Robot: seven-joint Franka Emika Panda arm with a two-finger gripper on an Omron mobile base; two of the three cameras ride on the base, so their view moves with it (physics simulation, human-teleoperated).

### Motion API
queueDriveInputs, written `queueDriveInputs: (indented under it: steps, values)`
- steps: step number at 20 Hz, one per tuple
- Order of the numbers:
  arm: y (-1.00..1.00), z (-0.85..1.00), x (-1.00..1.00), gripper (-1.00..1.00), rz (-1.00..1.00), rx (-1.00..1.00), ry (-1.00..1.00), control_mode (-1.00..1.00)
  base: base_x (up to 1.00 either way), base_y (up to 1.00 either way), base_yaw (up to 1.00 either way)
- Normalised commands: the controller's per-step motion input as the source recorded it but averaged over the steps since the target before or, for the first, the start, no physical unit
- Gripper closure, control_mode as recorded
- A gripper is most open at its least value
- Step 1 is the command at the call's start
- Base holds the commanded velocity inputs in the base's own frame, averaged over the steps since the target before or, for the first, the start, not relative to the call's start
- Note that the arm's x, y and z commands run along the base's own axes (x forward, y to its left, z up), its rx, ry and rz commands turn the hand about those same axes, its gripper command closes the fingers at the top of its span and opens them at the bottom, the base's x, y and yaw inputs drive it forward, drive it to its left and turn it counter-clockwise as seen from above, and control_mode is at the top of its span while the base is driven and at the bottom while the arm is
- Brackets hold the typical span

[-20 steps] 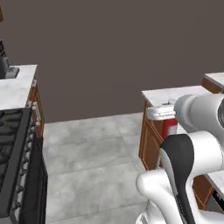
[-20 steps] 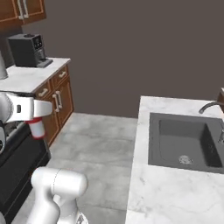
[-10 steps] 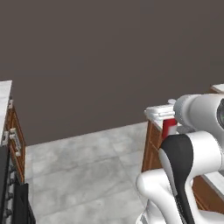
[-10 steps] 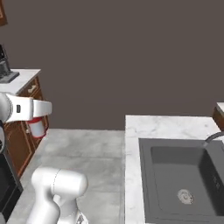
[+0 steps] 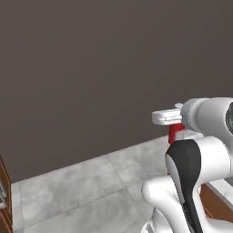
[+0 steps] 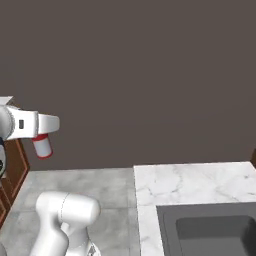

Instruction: Place the ketchup and condiment bottle from the counter to the top shelf of the fridge. If the existing items in the fridge are on the top shelf, move them to other shelves.

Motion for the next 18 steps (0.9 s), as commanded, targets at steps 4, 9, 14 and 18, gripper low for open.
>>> queueDriveInputs:
  steps: [4,9,14,18]
  values:
    - [0.0,0.0,0.0,1.0,0.0,0.0,0.0,1.0,1.0,0.27,-0.24]
    - [0.0,0.0,0.0,1.0,0.0,0.0,0.0,1.0,1.0,0.28,-0.24]
    - [0.0,0.0,0.0,1.0,0.0,0.0,0.0,1.0,1.0,0.23,-0.26]
    - [0.0,0.0,0.0,1.0,0.0,0.0,0.0,1.0,1.0,0.0,-0.45]
